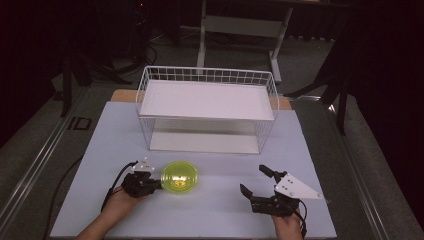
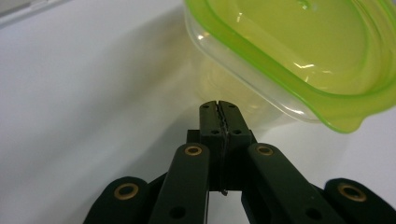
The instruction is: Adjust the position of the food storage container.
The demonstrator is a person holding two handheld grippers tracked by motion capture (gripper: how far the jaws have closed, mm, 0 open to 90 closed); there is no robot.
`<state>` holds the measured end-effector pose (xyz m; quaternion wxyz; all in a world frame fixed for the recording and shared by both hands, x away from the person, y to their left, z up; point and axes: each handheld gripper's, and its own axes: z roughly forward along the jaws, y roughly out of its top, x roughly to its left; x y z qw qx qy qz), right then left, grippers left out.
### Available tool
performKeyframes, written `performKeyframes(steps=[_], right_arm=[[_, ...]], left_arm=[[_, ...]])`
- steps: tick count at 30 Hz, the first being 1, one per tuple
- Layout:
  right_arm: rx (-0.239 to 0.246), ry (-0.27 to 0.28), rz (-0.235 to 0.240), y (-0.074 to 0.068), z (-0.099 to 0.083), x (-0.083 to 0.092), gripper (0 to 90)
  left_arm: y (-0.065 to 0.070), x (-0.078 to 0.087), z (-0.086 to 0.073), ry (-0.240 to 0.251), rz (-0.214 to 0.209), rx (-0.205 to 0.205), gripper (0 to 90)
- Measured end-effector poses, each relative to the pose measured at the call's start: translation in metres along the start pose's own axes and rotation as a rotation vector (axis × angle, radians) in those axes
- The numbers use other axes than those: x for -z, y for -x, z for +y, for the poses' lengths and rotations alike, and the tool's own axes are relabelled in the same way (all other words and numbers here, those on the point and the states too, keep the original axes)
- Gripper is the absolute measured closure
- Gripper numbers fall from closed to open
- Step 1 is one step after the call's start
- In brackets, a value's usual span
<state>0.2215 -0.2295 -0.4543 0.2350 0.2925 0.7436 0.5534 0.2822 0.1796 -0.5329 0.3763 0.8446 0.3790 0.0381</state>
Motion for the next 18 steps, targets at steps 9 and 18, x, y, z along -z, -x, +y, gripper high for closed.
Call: performKeyframes(steps=[9, 18], right_arm=[[0.004, 0.001, -0.002, 0.001, -0.001, 0.002, 14.7], [0.014, -0.008, 0.012, 0.000, -0.001, 0.000, 14.7]], left_arm=[[-0.002, 0.003, 0.003, -0.004, 0.028, 0.010, 90.0], [0.006, 0.004, 0.008, 0.011, 0.001, 0.033, 90.0]])
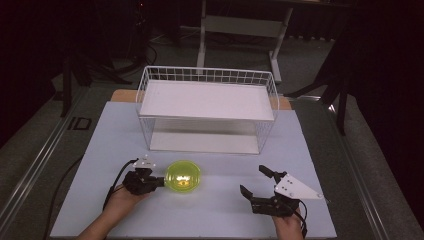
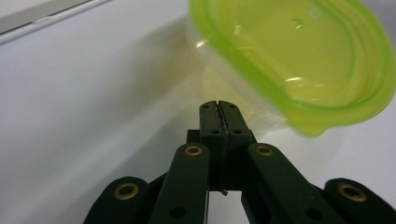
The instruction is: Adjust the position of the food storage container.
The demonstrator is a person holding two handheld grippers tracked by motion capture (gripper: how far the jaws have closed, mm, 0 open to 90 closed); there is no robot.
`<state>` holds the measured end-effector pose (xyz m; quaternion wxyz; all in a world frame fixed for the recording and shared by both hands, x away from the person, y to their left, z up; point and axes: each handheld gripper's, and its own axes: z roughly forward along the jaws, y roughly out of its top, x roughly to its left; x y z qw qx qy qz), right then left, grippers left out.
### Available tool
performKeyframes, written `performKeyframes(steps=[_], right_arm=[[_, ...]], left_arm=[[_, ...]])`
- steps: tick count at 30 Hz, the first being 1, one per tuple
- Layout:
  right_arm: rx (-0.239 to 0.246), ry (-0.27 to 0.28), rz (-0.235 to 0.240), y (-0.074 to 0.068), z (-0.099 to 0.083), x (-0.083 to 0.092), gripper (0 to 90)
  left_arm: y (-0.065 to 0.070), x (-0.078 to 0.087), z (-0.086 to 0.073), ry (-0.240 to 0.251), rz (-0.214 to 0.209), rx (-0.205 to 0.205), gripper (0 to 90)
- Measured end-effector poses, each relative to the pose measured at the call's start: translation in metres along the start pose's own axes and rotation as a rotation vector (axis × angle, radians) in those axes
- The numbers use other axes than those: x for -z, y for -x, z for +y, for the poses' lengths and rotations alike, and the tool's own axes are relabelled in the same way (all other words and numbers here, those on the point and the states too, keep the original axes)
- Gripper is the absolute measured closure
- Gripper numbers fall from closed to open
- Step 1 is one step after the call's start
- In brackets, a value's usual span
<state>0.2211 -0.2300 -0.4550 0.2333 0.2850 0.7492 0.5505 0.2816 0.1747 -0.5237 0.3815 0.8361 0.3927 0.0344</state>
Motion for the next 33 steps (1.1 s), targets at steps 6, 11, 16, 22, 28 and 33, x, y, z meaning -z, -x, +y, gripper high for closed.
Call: performKeyframes(steps=[6, 11, 16, 22, 28, 33], right_arm=[[0.006, -0.001, 0.006, 0.000, 0.000, -0.001, 14.7], [-0.008, 0.005, 0.011, 0.003, -0.001, 0.001, 14.7], [-0.010, -0.001, 0.011, 0.005, -0.002, 0.001, 14.7], [-0.021, 0.000, 0.012, 0.007, -0.003, 0.002, 14.7], [-0.014, -0.007, 0.021, 0.007, -0.004, 0.001, 14.9], [-0.012, -0.015, 0.019, 0.007, -0.004, 0.000, 14.9]], left_arm=[[0.006, -0.013, 0.008, -0.021, -0.027, 0.006, 90.0], [0.015, -0.030, 0.027, -0.017, -0.055, -0.015, 90.0], [0.025, -0.049, 0.037, -0.043, -0.072, -0.035, 90.0], [0.032, -0.064, 0.044, -0.054, -0.093, -0.047, 90.0], [0.038, -0.074, 0.052, -0.051, -0.115, -0.042, 90.0], [0.043, -0.076, 0.055, -0.062, -0.116, -0.061, 90.0]])
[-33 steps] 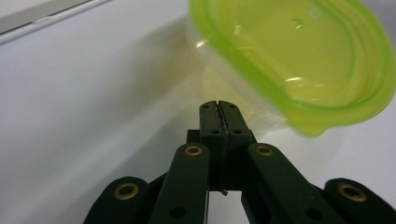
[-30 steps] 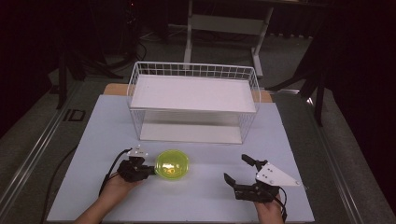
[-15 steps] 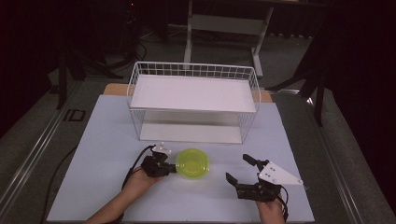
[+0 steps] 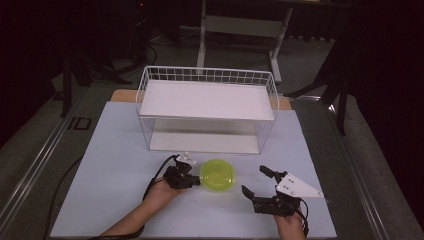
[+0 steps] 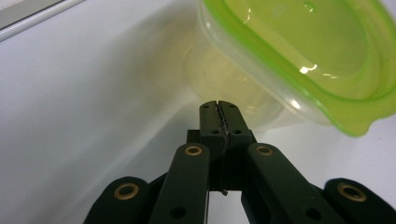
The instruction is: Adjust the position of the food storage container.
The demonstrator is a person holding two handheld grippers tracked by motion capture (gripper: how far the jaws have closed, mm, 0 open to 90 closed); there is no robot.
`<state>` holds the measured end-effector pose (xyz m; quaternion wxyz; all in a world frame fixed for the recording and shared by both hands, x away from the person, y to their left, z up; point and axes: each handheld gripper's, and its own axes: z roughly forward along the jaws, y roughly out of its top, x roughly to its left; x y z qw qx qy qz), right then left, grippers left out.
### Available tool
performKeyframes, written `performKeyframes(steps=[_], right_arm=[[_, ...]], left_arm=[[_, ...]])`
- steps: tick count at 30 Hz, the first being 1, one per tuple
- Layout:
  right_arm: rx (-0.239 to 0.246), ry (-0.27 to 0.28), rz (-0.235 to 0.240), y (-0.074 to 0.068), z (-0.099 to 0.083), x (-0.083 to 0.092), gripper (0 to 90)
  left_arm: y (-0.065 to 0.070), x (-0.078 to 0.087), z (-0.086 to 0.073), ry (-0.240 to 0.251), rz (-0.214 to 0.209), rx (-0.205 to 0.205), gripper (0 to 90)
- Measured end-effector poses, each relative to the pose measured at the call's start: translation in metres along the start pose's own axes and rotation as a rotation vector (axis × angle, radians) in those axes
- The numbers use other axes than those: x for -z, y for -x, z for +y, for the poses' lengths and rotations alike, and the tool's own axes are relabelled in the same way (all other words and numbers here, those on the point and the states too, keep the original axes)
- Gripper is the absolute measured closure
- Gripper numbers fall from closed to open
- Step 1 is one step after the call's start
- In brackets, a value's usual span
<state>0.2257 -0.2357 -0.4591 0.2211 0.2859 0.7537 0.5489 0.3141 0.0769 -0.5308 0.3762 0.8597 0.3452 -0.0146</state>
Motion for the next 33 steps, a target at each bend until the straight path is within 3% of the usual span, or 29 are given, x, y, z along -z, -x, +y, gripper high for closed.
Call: performKeyframes(steps=[3, 8, 15, 17, 20, 22, 23, 24, 25, 27, 29, 31, 33], right_arm=[[0.008, -0.009, 0.011, 0.001, 0.000, -0.002, 15.4], [0.032, -0.026, -0.001, 0.001, 0.000, -0.005, 15.4], [0.050, -0.070, -0.046, -0.004, -0.001, -0.009, 23.3], [0.049, -0.086, -0.030, -0.004, 0.000, -0.009, 25.7], [0.050, -0.112, -0.006, -0.007, 0.001, -0.010, 24.9], [0.058, -0.106, -0.017, -0.009, 0.000, -0.010, 19.1], [0.059, -0.104, -0.023, -0.009, 0.000, -0.010, 19.7], [0.035, -0.100, -0.012, -0.010, 0.000, -0.010, 21.1], [0.035, -0.100, -0.012, -0.010, 0.000, -0.010, 21.1], [-0.042, -0.134, 0.021, -0.009, -0.002, -0.014, 19.1], [-0.036, -0.135, 0.044, -0.009, -0.004, -0.018, 18.4], [0.008, -0.161, 0.005, -0.011, -0.004, -0.020, 18.3], [0.009, -0.129, 0.006, -0.013, -0.002, -0.020, 18.3]], left_arm=[[-0.002, 0.001, -0.003, 0.008, -0.014, 0.015, 90.0], [-0.005, 0.014, -0.011, 0.029, -0.001, -0.001, 88.8], [-0.002, 0.057, -0.028, 0.148, -0.021, 0.005, 63.5], [0.000, 0.065, -0.031, 0.173, -0.020, -0.005, 59.8], [0.003, 0.079, -0.037, 0.210, -0.038, 0.005, 34.9], [0.006, 0.085, -0.039, 0.229, -0.008, 0.019, 16.4], [0.007, 0.088, -0.039, 0.235, -0.003, 0.018, 14.7], [0.008, 0.091, -0.039, 0.248, 0.003, 0.022, 4.7], [0.009, 0.093, -0.039, 0.258, 0.006, 0.020, 4.7], [0.012, 0.097, -0.039, 0.284, 0.042, 0.007, 1.1], [0.014, 0.098, -0.038, 0.316, 0.060, 0.009, 1.1], [0.017, 0.097, -0.036, 0.351, 0.083, -0.006, 1.1], [0.019, 0.097, -0.035, 0.392, 0.081, -0.026, 1.1]])
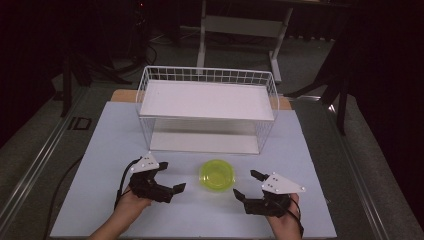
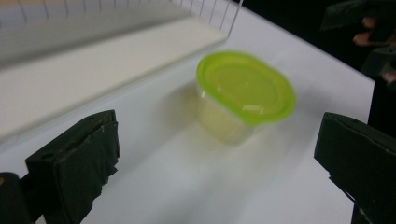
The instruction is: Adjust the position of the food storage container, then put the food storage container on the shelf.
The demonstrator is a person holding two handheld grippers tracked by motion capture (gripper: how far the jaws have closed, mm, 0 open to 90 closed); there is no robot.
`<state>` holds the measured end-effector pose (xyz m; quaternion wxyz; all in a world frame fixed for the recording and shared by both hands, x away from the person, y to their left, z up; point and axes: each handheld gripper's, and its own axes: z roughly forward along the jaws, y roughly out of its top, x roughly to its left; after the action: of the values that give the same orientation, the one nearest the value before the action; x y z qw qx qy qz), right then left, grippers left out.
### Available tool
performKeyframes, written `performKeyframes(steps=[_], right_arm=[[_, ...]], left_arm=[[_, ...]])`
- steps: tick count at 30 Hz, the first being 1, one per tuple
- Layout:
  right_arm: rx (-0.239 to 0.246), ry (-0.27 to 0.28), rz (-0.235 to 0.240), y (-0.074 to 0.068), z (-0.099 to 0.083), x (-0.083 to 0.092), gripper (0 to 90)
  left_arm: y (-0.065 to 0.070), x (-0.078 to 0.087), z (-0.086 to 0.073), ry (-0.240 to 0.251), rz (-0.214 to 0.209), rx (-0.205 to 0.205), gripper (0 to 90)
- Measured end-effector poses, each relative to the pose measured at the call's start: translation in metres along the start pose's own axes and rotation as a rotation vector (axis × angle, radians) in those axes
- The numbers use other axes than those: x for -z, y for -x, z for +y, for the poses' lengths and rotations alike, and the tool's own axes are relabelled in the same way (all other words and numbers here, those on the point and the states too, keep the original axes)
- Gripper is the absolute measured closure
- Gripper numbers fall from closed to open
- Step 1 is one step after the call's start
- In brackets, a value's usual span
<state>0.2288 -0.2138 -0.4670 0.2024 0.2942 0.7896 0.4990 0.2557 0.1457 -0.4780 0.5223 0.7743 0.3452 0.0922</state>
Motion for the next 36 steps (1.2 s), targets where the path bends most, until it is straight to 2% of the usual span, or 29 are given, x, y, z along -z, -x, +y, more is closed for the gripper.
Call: performKeyframes(steps=[1, 2, 3, 5, 7, 9, 13, 15, 16, 19, 21, 22, 25, 26, 27, 28, 29, 31, 33, 36], right_arm=[[0.022, 0.005, -0.029, -0.001, 0.001, 0.000, 18.3], [0.040, 0.009, -0.046, -0.003, 0.002, 0.001, 18.2], [0.040, 0.016, -0.048, -0.004, 0.003, 0.002, 18.1], [0.045, 0.009, -0.052, -0.005, 0.006, 0.002, 16.5], [0.039, 0.013, -0.043, -0.005, 0.009, 0.003, 15.3], [0.041, 0.027, -0.050, -0.005, 0.014, 0.005, 15.3], [0.004, 0.043, -0.035, -0.002, 0.022, 0.008, 13.9], [0.008, 0.041, -0.048, -0.001, 0.023, 0.007, 13.7], [-0.031, 0.041, -0.064, 0.003, 0.025, 0.005, 12.3], [-0.055, 0.031, -0.064, 0.008, 0.025, 0.003, 12.2], [-0.074, 0.020, -0.061, 0.011, 0.026, -0.001, 11.6], [-0.084, 0.010, -0.047, 0.014, 0.027, -0.004, 11.5], [-0.099, -0.002, -0.051, 0.016, 0.029, -0.009, 11.4], [-0.109, -0.009, -0.043, 0.016, 0.029, -0.011, 11.5], [-0.109, -0.009, -0.043, 0.016, 0.029, -0.011, 11.5], [-0.154, -0.036, -0.008, 0.020, 0.031, -0.020, 11.5], [-0.168, -0.039, -0.001, 0.021, 0.032, -0.022, 11.5], [-0.192, -0.038, 0.002, 0.024, 0.031, -0.026, 11.5], [-0.210, -0.056, -0.001, 0.028, 0.030, -0.031, 11.5], [-0.244, -0.099, -0.002, 0.031, 0.027, -0.037, 13.6]], left_arm=[[0.001, -0.001, 0.001, 0.017, -0.005, 0.012, 1.1], [0.002, -0.002, 0.003, 0.018, 0.012, 0.020, 1.1], [0.003, -0.002, 0.005, 0.016, 0.007, 0.016, 1.1], [0.005, -0.002, 0.010, 0.018, -0.030, 0.006, 1.1], [0.008, 0.000, 0.015, 0.006, -0.063, 0.005, 1.2], [0.011, 0.001, 0.020, -0.017, -0.077, -0.002, 1.2], [0.018, 0.002, 0.029, -0.018, -0.075, -0.002, 1.2], [0.018, 0.002, 0.031, -0.021, -0.080, 0.008, 1.2], [0.020, -0.001, 0.035, -0.010, -0.117, 0.022, 1.2], [0.023, -0.004, 0.037, -0.009, -0.117, 0.013, 1.2], [0.025, -0.009, 0.041, -0.001, -0.112, -0.014, 1.3], [0.025, -0.010, 0.042, 0.003, -0.115, -0.014, 5.8], [0.024, -0.013, 0.043, 0.010, -0.111, -0.002, 6.1], [0.025, -0.015, 0.045, 0.015, -0.085, 0.014, 6.1], [0.025, -0.015, 0.045, 0.015, -0.085, 0.014, 2.4], [0.023, -0.020, 0.048, -0.021, -0.073, 0.048, 2.4], [0.022, -0.022, 0.048, -0.034, -0.068, 0.049, 2.4], [0.018, -0.027, 0.048, -0.049, -0.067, 0.062, 2.0], [0.014, -0.032, 0.046, -0.058, -0.047, 0.075, 1.4], [0.006, -0.038, 0.043, -0.075, -0.058, 0.125, 1.3]])
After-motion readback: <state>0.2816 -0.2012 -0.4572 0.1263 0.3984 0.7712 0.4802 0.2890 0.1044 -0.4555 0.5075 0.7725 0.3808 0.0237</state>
